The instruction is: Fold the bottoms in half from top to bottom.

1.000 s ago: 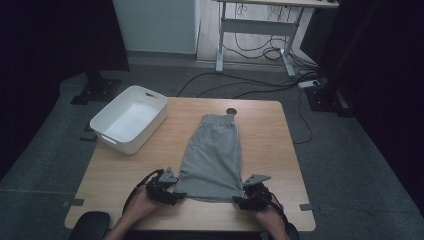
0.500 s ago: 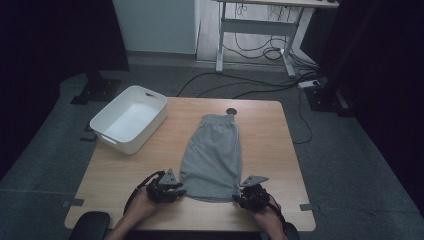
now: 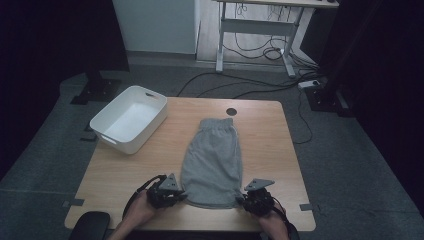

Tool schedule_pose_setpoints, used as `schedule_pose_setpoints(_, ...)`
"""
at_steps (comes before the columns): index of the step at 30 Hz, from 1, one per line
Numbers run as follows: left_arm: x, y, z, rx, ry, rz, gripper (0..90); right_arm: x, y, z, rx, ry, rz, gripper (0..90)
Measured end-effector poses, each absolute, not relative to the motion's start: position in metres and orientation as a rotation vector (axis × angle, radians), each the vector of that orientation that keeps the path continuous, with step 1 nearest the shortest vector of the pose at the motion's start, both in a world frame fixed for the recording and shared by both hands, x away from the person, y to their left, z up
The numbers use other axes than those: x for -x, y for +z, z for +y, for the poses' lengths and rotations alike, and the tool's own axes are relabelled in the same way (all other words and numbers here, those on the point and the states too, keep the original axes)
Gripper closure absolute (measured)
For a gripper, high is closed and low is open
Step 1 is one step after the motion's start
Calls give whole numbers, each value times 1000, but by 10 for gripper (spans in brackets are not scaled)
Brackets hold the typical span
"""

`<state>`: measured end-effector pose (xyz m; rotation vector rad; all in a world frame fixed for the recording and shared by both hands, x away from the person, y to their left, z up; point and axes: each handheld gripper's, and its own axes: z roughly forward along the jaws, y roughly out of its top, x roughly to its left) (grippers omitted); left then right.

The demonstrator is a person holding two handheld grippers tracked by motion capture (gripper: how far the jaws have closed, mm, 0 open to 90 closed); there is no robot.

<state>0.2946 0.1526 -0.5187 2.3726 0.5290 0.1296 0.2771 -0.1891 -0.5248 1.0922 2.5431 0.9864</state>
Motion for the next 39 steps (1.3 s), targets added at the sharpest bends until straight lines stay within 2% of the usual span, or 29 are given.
schedule_pose_setpoints(5,-282,-503,154,-2338,116,472,821,-263,-513,-195,-1070,1021,2547,798)
schedule_pose_setpoints(11,-300,-481,159,-2267,172,482,820,-270,-488,-196,-1031,1046,2503,798)
schedule_pose_setpoints(20,-346,-452,163,-2175,286,533,818,-308,-454,-192,-1000,1070,2421,798)
schedule_pose_setpoints(29,-396,-429,159,-2112,335,589,814,-353,-436,-191,-1033,1065,2358,798)
schedule_pose_setpoints(39,-461,-434,152,-2136,384,705,808,-417,-430,-183,-1100,1011,2322,797)
